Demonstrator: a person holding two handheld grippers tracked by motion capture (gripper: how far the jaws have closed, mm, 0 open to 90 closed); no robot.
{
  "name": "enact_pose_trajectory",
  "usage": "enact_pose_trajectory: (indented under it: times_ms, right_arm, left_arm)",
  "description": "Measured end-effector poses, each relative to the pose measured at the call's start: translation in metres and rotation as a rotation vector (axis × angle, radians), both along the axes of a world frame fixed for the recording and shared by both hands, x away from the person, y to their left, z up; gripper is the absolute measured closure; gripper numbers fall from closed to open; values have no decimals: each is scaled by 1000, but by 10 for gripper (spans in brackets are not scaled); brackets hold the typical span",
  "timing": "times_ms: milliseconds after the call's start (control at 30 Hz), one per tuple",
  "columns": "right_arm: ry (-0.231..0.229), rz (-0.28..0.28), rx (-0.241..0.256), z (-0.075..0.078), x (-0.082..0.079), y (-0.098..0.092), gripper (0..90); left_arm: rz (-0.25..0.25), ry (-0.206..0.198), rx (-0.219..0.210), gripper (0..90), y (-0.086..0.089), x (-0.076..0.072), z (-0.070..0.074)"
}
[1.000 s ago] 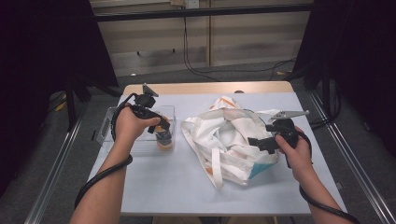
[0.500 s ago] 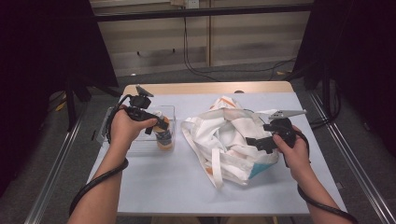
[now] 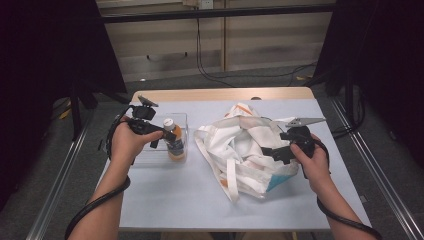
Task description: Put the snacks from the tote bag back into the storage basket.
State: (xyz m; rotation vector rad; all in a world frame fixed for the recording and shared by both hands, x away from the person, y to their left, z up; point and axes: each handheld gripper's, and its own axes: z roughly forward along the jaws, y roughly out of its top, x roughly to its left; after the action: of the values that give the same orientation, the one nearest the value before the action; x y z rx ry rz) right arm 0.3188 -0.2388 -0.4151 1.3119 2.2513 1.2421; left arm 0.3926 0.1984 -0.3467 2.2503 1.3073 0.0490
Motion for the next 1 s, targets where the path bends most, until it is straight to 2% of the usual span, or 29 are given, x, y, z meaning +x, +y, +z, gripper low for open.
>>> enact_pose_trajectory:
  times_ms: [133,333,367,700,767,867,1000]
  right_arm:
    - [1,-2,-1,0,0,0,24]
    - [1,3,-6,-2,0,0,24]
    - [2,6,-5,-2,0,1,24]
    - [3,3,-4,-2,0,1,24]
    - [6,6,-6,-3,0,2,24]
    - [6,6,-6,-3,0,2,24]
    - [8,7,-7,-3,1,2,24]
  left_arm:
    - [0,-12,-13,147,2,-5,0]
    - [-3,-19,-2,146,4,-9,-1]
    - [-10,-13,-15,145,5,-11,-1]
    - [-16,-23,-22,145,10,-18,-5]
    - [-12,-30,-34,144,12,-21,-7]
    - [-17,-36,-26,141,12,-23,-8]
    - [-17,-31,-44,141,16,-26,-11]
